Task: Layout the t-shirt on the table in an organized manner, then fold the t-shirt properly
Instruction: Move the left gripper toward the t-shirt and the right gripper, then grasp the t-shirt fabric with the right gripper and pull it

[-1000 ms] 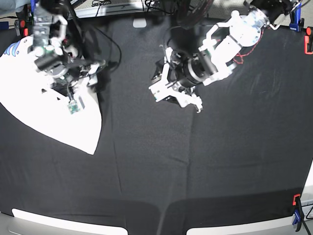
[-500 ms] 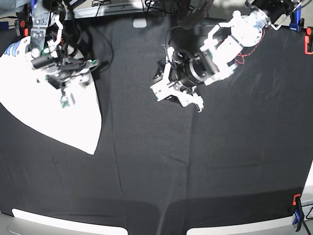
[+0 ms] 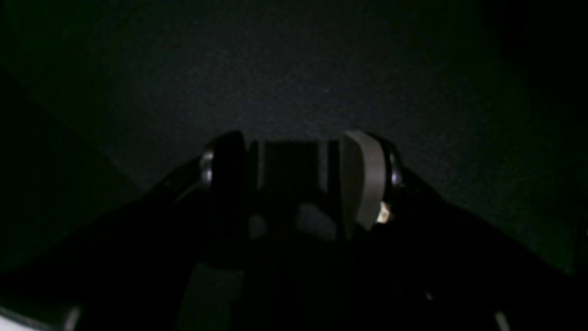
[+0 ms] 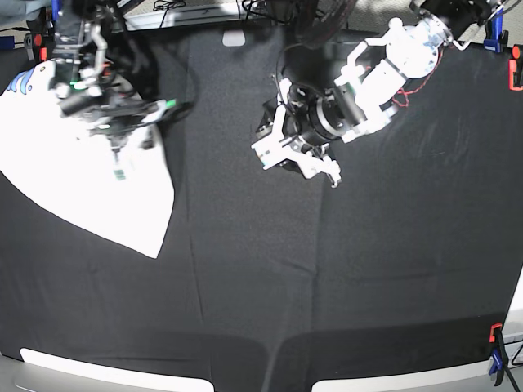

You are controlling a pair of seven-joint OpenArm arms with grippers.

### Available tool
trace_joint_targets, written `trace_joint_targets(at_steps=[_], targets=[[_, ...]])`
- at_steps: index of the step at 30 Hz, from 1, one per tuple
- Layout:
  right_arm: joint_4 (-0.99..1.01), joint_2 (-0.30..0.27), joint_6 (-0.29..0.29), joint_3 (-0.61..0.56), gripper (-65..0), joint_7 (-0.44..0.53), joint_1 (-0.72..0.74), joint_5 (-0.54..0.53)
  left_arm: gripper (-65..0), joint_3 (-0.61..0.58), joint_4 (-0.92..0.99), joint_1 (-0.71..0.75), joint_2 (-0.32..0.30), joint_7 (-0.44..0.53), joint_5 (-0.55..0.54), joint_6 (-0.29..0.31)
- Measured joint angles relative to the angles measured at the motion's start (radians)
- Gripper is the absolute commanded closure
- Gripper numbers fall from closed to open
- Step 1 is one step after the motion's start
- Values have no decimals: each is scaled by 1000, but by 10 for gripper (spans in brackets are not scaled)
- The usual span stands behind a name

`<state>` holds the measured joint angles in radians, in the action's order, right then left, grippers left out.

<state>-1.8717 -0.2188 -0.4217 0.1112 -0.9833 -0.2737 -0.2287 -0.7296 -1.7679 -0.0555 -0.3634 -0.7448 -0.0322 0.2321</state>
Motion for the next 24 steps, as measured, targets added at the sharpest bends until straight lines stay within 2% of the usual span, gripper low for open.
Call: trace_joint_targets(at_steps=[4, 6, 9, 11, 16, 18, 19, 22, 23, 24], targets=[[0, -1, 0, -175, 0, 7, 2, 16, -305, 0, 0, 0, 0, -5, 33, 0], [0, -3, 0, -275, 0, 7, 2, 27, -305, 0, 0, 0, 0, -11, 125, -3], [0, -3, 0, -427, 0, 8, 2, 79, -305, 16, 0, 1, 0, -47, 286, -76], [0, -5, -1, -525, 0, 19, 3, 112, -305, 52, 0, 0, 0, -77, 366, -82], [0, -6, -3, -724, 0, 37, 5, 211, -305, 169, 0, 0, -32, -92, 345, -90], [0, -6, -2, -776, 0, 55, 5, 305, -305, 206, 0, 0, -55, -93, 320, -90], [0, -6, 35, -786, 0, 67, 3, 343, -305, 220, 0, 0, -68, -92, 306, -91], [0, -5, 211, -775, 0, 83, 8, 479, -305, 244, 0, 0, -95, -93, 248, -91], [0, -6, 251, -759, -39, 83, 14, 520, -305, 245, 0, 0, -100, -93, 223, -91], [0, -6, 290, -737, -117, 82, 20, 548, -305, 245, 0, 0, -101, -93, 205, -91]])
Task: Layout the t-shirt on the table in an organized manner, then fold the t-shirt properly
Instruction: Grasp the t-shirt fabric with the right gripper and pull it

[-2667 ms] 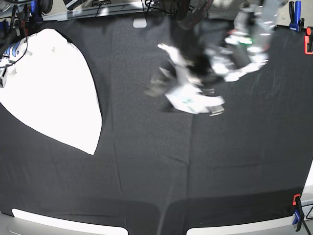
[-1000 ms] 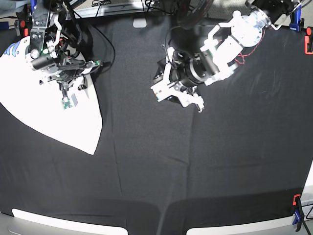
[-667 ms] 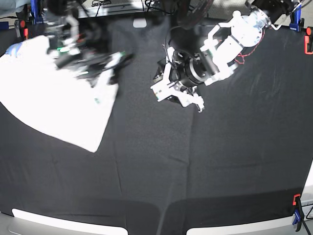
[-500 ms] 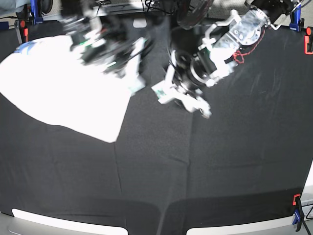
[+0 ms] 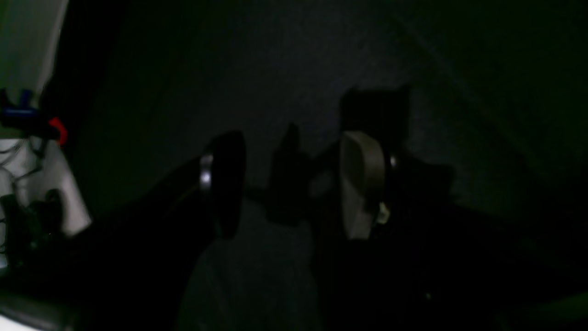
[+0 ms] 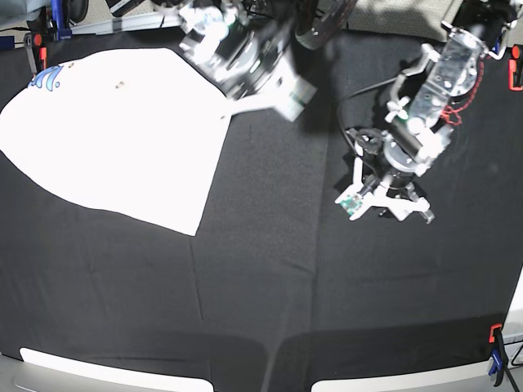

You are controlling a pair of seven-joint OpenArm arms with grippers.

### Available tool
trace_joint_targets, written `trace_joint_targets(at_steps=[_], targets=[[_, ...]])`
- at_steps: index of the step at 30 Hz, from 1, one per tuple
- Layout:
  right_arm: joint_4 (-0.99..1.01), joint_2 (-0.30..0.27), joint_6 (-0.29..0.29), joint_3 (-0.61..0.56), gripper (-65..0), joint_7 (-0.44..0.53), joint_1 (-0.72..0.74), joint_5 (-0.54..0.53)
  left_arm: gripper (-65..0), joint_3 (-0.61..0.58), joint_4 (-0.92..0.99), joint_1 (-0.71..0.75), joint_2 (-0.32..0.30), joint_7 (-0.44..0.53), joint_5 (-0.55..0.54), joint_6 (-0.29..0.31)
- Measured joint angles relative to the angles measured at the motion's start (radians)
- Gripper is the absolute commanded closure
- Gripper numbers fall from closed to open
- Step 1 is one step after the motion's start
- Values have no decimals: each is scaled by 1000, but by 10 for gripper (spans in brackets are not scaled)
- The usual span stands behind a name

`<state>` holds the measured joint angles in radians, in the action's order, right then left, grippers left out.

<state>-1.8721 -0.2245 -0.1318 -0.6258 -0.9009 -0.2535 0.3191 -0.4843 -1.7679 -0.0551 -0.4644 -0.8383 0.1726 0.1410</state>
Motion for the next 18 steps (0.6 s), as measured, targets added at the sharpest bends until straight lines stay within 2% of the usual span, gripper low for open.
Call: trace_joint_targets(at_steps=[1, 3, 5, 8, 12, 15, 18], targets=[[0, 0, 39, 26, -191, 3, 8, 9, -305, 0, 0, 0, 2, 0, -6, 0], [0, 0, 109, 90, -282, 47, 22, 7, -305, 0, 0, 3, 2, 3, -54, 1], [0, 13, 159, 177, -300, 109, 33, -17, -305, -1, 0, 2, 2, 7, -78, 1], [0, 62, 163, 341, -299, 154, 61, -166, -305, -1, 0, 2, 2, 7, -110, 1], [45, 141, 156, 544, -299, 164, 141, -328, -305, -1, -1, 2, 2, 7, -144, 1], [157, 177, 93, 641, -299, 150, 212, -351, -305, -1, -1, 2, 2, 6, -154, 1], [318, 195, 77, 702, -299, 143, 267, -348, -305, -1, -1, 2, 2, 7, -154, 1]])
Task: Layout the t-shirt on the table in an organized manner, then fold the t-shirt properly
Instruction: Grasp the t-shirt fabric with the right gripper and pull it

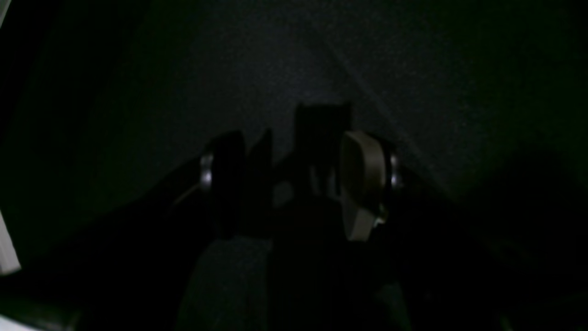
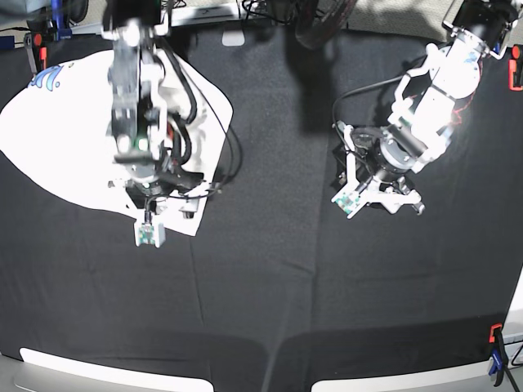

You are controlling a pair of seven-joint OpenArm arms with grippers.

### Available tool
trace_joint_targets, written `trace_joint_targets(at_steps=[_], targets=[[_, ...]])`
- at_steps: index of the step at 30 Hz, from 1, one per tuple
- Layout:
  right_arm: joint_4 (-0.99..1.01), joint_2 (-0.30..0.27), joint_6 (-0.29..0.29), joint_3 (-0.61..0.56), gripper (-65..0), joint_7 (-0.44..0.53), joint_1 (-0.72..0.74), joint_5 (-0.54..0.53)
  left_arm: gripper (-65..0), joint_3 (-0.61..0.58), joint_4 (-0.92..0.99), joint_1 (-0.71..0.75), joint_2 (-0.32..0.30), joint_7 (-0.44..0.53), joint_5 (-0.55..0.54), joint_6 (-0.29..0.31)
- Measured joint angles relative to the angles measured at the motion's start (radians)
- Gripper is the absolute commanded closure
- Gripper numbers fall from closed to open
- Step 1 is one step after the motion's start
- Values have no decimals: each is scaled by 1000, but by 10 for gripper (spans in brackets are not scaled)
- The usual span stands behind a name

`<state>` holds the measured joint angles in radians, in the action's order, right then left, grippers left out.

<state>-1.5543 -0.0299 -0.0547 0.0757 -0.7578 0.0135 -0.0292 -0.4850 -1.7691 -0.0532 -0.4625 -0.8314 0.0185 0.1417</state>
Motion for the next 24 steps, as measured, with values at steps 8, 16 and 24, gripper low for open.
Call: trace_joint_targets(at_steps=[8, 16, 24], targets=[[220, 2, 2, 22, -252, 31, 86, 3, -305, 0, 0, 0, 0, 0, 0, 0], [258, 18, -31, 24, 0, 43, 90, 3, -305, 0, 0, 0, 0, 0, 0, 0], [258, 71, -91, -90, 0, 48, 98, 69, -305, 0, 0, 0, 0, 0, 1, 0]])
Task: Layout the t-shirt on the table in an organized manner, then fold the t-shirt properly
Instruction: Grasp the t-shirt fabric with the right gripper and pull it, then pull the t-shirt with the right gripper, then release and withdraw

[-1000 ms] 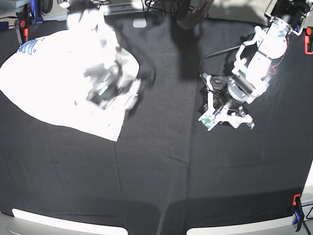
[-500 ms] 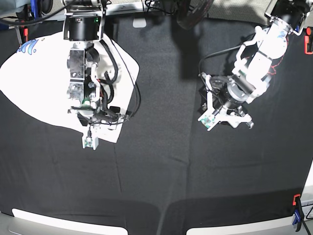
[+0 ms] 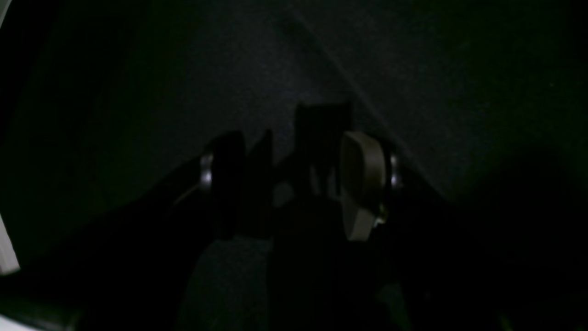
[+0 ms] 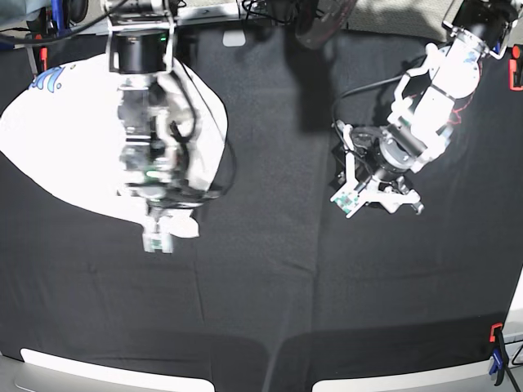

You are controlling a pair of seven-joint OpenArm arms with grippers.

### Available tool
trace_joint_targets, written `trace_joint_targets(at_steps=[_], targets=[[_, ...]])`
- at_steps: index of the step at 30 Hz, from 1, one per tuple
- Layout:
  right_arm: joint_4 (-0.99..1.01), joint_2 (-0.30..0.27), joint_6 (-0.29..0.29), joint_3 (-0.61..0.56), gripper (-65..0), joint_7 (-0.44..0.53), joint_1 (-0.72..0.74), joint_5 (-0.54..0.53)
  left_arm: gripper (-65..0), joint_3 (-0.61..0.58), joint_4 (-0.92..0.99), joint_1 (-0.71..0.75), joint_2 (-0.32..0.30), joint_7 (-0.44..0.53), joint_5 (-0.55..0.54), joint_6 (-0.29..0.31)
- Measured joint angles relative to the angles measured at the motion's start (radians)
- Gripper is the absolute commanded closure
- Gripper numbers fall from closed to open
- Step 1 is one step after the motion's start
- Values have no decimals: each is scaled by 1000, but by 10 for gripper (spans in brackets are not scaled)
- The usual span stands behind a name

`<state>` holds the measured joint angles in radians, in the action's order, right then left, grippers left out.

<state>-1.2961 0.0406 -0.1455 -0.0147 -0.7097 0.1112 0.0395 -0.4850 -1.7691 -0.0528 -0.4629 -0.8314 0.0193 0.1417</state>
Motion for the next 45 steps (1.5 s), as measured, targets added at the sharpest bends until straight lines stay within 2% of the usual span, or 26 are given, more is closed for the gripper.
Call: trace_joint_targets(at_steps=[2, 6, 9, 12, 18, 24, 25, 27, 28, 29, 32, 34, 35, 38, 40, 43, 45], targets=[[3, 39, -13, -76, 0, -18, 11, -24, -305, 0, 0, 0, 0, 0, 36, 0], [14, 115, -39, -219, 0, -61, 41, -45, -305, 0, 0, 0, 1, -36, 200, -20], [19, 109, -48, -337, 0, -81, 56, -66, -305, 1, 0, 0, -1, -85, 328, -80], [20, 97, -42, -441, 0, -87, 70, -34, -305, 1, 0, 0, 0, -120, 391, -99], [20, 104, -47, -578, 0, -85, 71, -40, -305, 1, 0, 0, -1, -144, 393, -113], [20, 106, -50, -571, 0, -85, 72, 84, -305, 1, 0, 0, -27, -145, 389, -113], [19, 109, -51, -562, -70, -99, 73, 107, -305, 1, 0, 0, -31, -146, 389, -113], [18, 113, -49, -550, -248, -137, 78, 147, -305, 1, 0, 0, -34, -146, 390, -114], [17, 112, -49, -548, -313, -153, 82, 151, -305, 1, 0, 0, -32, -144, 389, -114], [16, 112, -49, -548, -349, -178, 89, 153, -305, 1, 0, 0, -32, -141, 372, -114], [-7, 112, -47, -548, -357, -243, 97, 169, -305, 1, 0, 0, -31, -141, 322, -115], [-39, 112, -58, -549, -357, -262, 85, 239, -305, 1, 0, 1, -31, -120, 317, -114], [-60, 111, -63, -552, -357, -280, 78, 286, -305, 1, 0, 3, -33, -76, 317, -111], [-140, 102, -64, -549, -357, -303, 71, 359, -305, 0, 0, 3, -45, 6, 237, -7], [-211, 101, -64, -546, -357, -306, 77, 362, -305, -4, 0, 7, -54, 16, 203, 37], [-315, 100, -61, -546, -357, -305, 74, 307, -305, -5, 0, 8, -92, 13, 206, 40], [-385, 83, -86, -550, -357, -305, 61, 278, -305, -3, 0, 6, -128, 22, 209, 39]])
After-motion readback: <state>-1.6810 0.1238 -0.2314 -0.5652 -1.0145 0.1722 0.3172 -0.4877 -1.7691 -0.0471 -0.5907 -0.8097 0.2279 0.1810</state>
